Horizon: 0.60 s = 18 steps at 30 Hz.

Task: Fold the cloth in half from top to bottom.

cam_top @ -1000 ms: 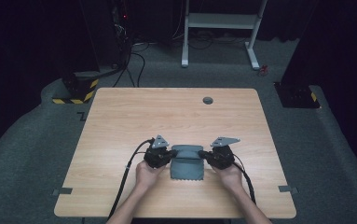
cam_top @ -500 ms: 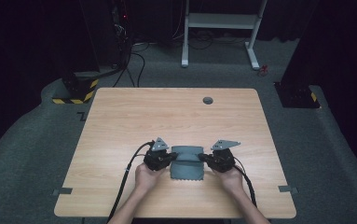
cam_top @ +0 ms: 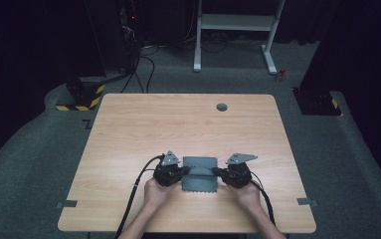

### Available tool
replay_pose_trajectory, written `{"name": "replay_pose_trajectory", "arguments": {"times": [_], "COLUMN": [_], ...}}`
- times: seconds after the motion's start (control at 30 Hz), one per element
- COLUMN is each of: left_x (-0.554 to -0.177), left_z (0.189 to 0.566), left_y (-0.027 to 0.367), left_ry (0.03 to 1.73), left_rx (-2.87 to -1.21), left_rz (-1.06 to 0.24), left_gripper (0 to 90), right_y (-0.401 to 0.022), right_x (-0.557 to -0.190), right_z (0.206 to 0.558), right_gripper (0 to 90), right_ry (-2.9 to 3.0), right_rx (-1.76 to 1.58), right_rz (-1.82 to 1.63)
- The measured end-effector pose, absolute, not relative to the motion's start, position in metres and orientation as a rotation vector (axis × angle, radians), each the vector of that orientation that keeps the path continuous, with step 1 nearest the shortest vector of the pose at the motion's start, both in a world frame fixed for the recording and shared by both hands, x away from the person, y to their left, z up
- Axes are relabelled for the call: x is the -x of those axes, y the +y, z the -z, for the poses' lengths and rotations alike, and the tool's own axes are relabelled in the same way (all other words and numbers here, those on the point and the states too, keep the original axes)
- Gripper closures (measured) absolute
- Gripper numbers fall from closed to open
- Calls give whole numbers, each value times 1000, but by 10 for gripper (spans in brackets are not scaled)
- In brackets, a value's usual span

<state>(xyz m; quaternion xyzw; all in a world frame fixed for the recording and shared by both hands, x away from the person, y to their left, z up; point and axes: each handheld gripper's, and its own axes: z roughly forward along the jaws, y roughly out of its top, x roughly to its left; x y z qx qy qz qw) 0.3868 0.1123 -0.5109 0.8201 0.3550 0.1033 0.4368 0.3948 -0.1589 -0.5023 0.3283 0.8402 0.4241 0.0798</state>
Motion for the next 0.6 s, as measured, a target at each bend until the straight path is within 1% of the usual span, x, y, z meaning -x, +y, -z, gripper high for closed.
{"name": "replay_pose_trajectory", "arguments": {"times": [0.13, 0.6], "left_x": [-382, -375], "left_z": [513, 515], "left_y": [114, 112], "left_ry": [883, 865], "left_rx": [-2025, -2053], "left_rz": [-251, -272], "left_gripper": [883, 882], "right_y": [-159, -159], "right_x": [-390, -380], "right_z": [505, 511], "right_gripper": [893, 892], "right_ry": [2517, 2527], "right_rx": [-978, -970], "right_rz": [-1276, -1276]}}
